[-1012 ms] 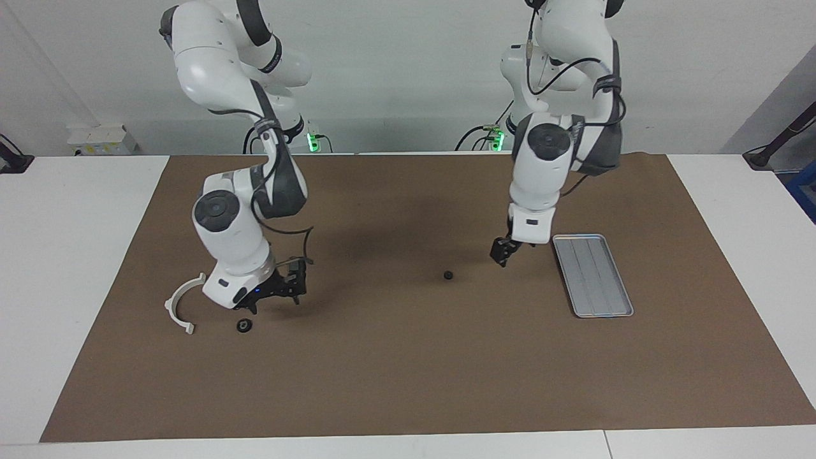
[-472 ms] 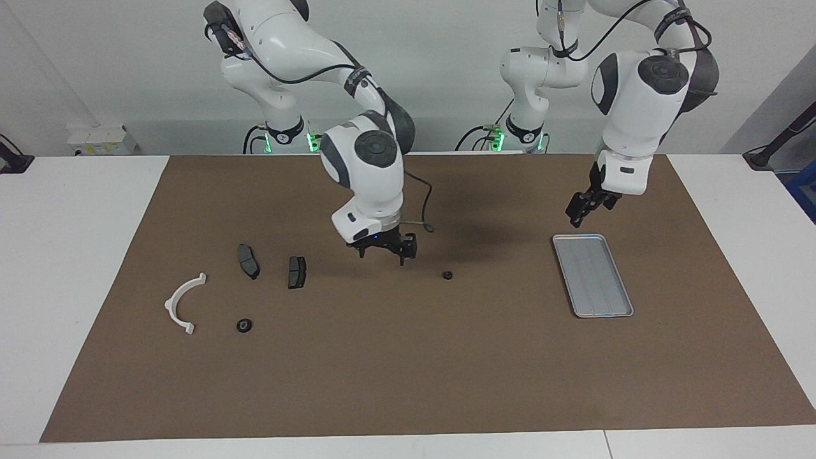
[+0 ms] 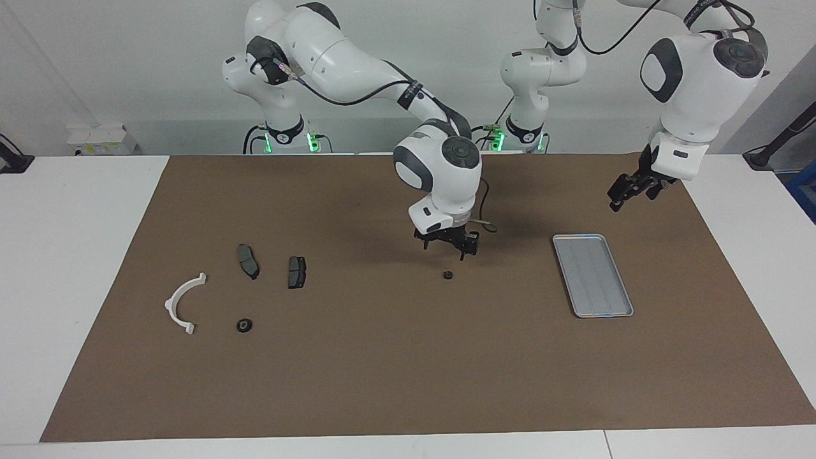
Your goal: Place bearing gear from tray to pile
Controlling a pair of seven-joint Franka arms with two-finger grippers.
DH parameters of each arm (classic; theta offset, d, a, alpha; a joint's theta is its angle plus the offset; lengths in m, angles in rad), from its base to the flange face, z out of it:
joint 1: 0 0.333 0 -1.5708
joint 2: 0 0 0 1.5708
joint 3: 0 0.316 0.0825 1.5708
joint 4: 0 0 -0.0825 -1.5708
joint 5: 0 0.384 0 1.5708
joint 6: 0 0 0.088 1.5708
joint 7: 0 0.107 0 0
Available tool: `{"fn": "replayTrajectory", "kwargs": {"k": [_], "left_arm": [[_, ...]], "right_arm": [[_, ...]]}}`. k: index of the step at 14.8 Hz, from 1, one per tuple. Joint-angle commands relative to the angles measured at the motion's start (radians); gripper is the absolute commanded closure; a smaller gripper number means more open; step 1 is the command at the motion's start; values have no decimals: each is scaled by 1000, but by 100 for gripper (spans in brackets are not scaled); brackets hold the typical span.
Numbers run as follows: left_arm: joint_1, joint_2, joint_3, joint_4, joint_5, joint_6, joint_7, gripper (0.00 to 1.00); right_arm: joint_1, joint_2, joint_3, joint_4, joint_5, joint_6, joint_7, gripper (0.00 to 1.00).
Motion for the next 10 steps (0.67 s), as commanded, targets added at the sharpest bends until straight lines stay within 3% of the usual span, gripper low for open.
{"fn": "replayTrajectory", "kwargs": {"k": [1, 5, 10], "left_arm": [[45, 73, -27, 118, -38, -75, 19, 0], [58, 62, -27, 89, -46, -34, 60, 0], [58, 30, -34, 107, -46, -78, 69, 0]], "right_arm": [[6, 40, -6, 44, -30, 16, 20, 0], [8, 80, -8, 44, -43, 53, 20, 0], [11, 114, -9, 41, -60, 90, 22, 0]]}}
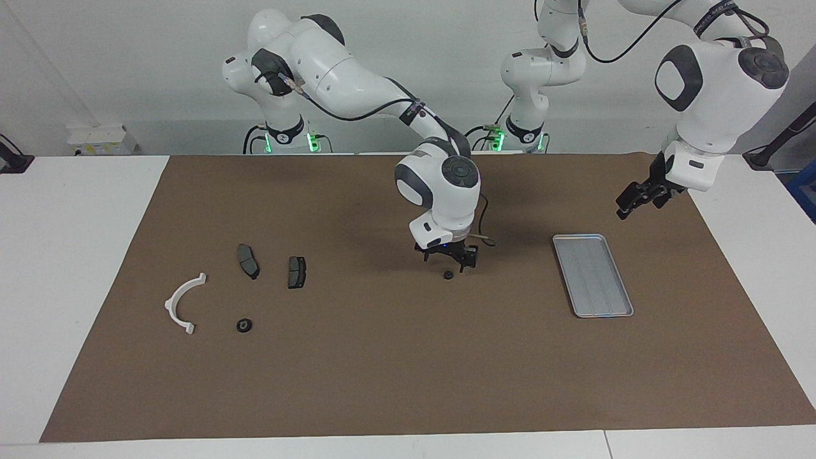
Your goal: Place bearing gear from tray to pile
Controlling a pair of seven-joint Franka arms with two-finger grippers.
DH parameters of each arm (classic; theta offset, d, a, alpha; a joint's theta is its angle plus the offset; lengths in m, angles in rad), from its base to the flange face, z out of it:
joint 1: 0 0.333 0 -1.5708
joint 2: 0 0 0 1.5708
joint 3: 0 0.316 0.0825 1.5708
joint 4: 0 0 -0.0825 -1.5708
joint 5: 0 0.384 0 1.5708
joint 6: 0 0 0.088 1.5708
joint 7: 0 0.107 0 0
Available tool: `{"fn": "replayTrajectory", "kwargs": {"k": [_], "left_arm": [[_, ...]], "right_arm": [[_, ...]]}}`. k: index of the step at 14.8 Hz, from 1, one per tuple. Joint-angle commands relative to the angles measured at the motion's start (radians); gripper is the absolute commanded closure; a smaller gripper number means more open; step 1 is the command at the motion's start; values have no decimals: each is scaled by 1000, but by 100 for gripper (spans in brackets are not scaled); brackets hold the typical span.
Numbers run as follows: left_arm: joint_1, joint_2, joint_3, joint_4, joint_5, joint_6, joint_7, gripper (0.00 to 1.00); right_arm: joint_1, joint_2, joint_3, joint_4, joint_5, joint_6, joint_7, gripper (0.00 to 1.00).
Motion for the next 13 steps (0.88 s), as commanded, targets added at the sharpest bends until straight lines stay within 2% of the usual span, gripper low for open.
{"fn": "replayTrajectory", "kwargs": {"k": [1, 6, 7, 9, 10, 13], "left_arm": [[16, -23, -17, 7, -15, -46, 21, 0], [10, -43, -19, -28, -15, -37, 25, 0], [5, -45, -17, -33, -15, -34, 25, 0], [4, -45, -17, -32, -15, -35, 25, 0], [2, -43, -17, -30, -15, -33, 25, 0], [2, -45, -17, -22, -15, -38, 27, 0]], "right_arm": [[8, 29, -2, 27, -33, 9, 20, 0], [6, 31, -2, 27, -31, 12, 22, 18], [6, 31, -2, 27, -31, 12, 23, 25], [6, 31, -2, 25, -31, 15, 30, 44], [5, 31, -2, 25, -30, 18, 30, 50], [5, 31, -2, 24, -28, 33, 30, 84]]}}
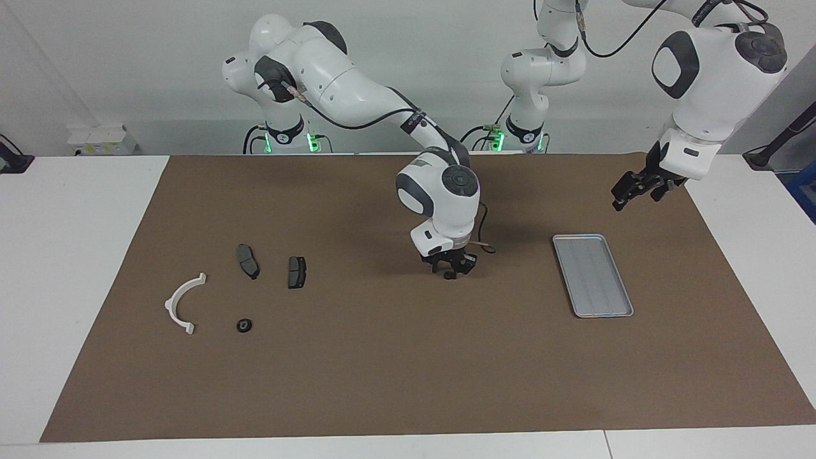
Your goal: Place bearing gear from tray to pile
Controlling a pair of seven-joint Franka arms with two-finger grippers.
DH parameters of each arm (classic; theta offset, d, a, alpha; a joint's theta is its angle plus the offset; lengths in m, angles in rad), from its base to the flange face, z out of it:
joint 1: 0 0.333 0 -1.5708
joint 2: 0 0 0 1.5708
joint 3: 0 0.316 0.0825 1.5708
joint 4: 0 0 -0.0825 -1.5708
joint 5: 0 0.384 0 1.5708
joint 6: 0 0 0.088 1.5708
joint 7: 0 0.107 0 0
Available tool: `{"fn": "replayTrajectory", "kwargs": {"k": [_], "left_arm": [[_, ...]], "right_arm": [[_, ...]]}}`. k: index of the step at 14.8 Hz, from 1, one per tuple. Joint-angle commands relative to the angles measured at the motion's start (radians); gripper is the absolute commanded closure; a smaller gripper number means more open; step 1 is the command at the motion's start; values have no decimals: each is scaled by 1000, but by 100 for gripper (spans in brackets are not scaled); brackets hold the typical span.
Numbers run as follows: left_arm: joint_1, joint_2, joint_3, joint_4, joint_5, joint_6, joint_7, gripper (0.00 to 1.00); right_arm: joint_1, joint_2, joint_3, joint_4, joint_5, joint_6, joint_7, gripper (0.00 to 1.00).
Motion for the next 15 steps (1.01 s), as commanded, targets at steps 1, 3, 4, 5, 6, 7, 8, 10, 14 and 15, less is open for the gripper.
{"fn": "replayTrajectory", "kwargs": {"k": [1, 3, 4, 5, 6, 7, 8, 10, 14, 15], "left_arm": [[3, -26, -1, -16, -15, -9, 17, 0], [1, -28, -1, -11, -15, -16, 18, 0], [1, -28, -2, -7, -15, -17, 17, 0], [-3, -28, -2, -5, -15, -19, 17, 0], [-6, -28, -5, -5, -15, -22, 17, 0], [-6, -28, -8, -4, -12, -29, 17, 0], [-6, -29, -14, -2, -10, -37, 17, 0], [-6, -35, -17, 31, -7, -78, 17, 0], [-6, -35, -19, 55, -7, -111, 17, 0], [-6, -37, -21, 52, -7, -106, 17, 0]], "right_arm": [[4, 21, -1, 3, -23, 47, 29, 94], [3, 21, -1, 3, -23, 52, 29, 100], [3, 19, -1, 2, -24, 52, 29, 100], [1, 19, -1, 3, -27, 47, 28, 100], [-3, 19, -1, 3, -33, 31, 28, 100], [-6, 16, -2, 6, -36, 12, 20, 100], [-14, 7, -2, 12, -52, -30, 3, 100], [-74, -49, 4, 29, -50, -124, -139, 100], [-219, -143, 7, 29, -39, -222, -487, 100], [-258, -154, 8, 20, -39, -223, -576, 100]]}}
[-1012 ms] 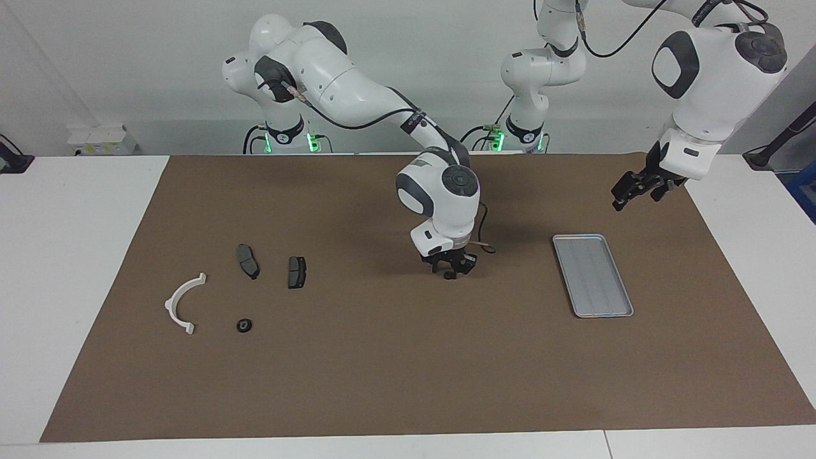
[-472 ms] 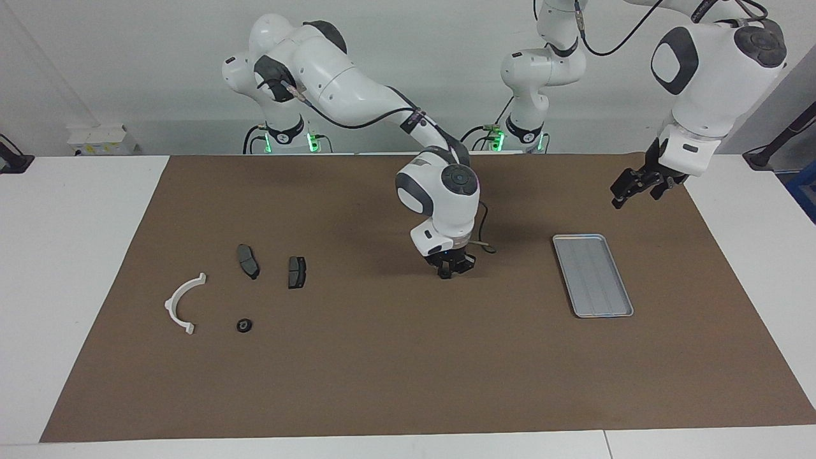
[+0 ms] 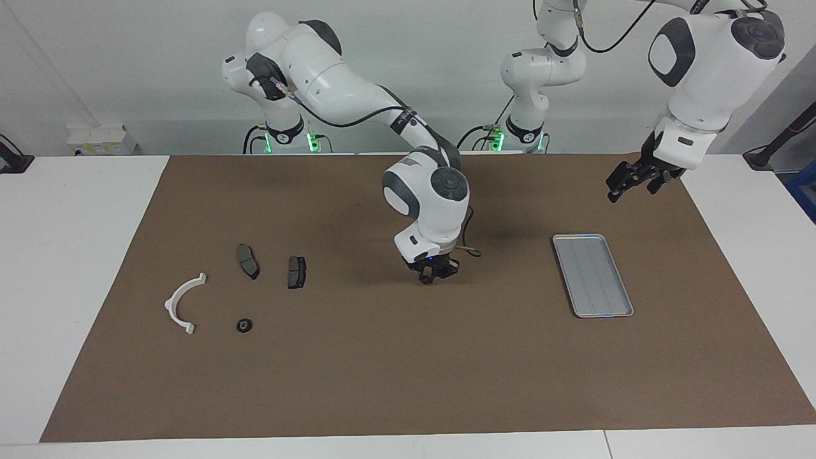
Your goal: Place bearing gear from tray to pile
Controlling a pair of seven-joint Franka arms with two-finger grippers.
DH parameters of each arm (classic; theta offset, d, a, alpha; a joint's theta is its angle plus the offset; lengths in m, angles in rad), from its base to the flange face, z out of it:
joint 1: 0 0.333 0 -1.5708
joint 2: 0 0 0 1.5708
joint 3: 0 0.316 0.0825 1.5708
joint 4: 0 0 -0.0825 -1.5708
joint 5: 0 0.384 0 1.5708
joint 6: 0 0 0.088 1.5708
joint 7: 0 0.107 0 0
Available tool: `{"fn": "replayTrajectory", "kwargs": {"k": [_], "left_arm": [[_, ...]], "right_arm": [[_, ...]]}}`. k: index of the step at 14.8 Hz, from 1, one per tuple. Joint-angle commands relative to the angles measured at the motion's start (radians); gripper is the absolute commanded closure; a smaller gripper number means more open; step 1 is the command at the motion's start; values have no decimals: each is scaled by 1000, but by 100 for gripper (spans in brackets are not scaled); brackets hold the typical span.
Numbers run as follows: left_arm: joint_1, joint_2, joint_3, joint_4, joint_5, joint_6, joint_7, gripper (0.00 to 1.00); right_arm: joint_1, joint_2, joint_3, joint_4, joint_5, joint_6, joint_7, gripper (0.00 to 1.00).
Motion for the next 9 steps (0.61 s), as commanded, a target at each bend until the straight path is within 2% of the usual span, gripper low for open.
{"fn": "replayTrajectory", "kwargs": {"k": [1, 3, 7, 9], "left_arm": [[-3, -8, -1, 8, -7, -25, 14, 0], [-3, -8, 1, 5, -8, -25, 19, 0], [-5, -12, 1, 0, -10, -23, 16, 0], [-9, -16, -2, -4, -10, -22, 9, 0]], "right_arm": [[-114, -47, 17, -41, -2, -11, -244, 100], [-190, -51, 18, -84, -4, 30, -381, 100], [-319, -77, 18, -259, -2, 252, -586, 100], [-352, -74, 18, -306, -2, 329, -628, 100]]}}
